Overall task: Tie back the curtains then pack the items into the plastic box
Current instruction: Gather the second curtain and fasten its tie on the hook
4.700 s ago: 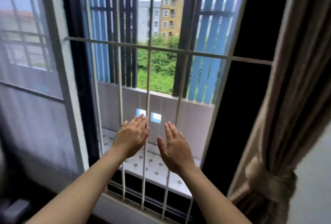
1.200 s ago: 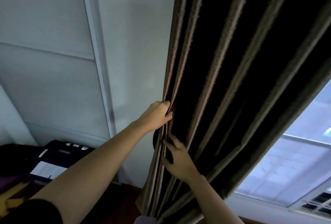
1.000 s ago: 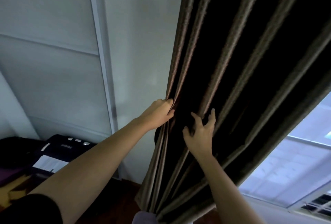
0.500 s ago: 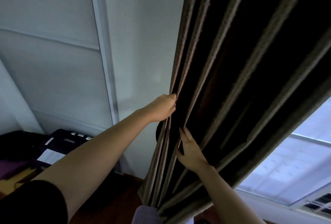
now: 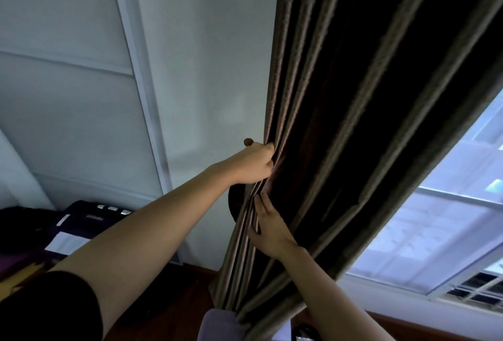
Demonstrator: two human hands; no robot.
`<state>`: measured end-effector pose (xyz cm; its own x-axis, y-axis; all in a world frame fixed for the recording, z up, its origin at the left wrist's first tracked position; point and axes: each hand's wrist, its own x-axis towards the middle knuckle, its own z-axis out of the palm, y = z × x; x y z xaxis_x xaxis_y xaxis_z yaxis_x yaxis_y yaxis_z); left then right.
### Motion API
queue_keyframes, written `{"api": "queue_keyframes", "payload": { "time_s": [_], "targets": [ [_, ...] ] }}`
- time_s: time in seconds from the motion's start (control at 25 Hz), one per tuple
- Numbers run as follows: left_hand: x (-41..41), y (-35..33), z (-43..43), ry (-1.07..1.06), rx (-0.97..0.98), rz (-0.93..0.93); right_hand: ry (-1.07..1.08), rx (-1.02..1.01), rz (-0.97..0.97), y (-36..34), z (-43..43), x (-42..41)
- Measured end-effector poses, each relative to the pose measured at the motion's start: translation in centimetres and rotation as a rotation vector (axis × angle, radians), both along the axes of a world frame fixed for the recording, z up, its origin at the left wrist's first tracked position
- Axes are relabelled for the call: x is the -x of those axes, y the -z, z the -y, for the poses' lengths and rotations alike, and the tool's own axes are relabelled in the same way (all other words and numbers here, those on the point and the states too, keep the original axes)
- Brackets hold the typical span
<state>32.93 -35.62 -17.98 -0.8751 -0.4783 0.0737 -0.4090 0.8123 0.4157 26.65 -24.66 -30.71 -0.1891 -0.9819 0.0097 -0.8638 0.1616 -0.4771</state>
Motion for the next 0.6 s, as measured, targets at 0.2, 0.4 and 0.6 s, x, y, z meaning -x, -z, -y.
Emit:
{"api": "queue_keyframes", "payload": {
  "time_s": [0.2, 0.4, 0.6],
  "targets": [
    [-0.4, -0.7, 0.4, -0.011, 0.027, -0.058, -0.04, -0.01, -0.007, -1.1, 0.5, 1.8],
    [-0.1, -0.2, -1.1, -0.048, 0.125, -0.153, -0.057, -0.073, 0.033, -0.9, 0.7, 1.0],
    [-0.8, 1.8, 0.6, -0.123, 0.205, -0.28, 0.492, 0.731, 0.055, -1.5, 0.2, 2.3]
  ]
}}
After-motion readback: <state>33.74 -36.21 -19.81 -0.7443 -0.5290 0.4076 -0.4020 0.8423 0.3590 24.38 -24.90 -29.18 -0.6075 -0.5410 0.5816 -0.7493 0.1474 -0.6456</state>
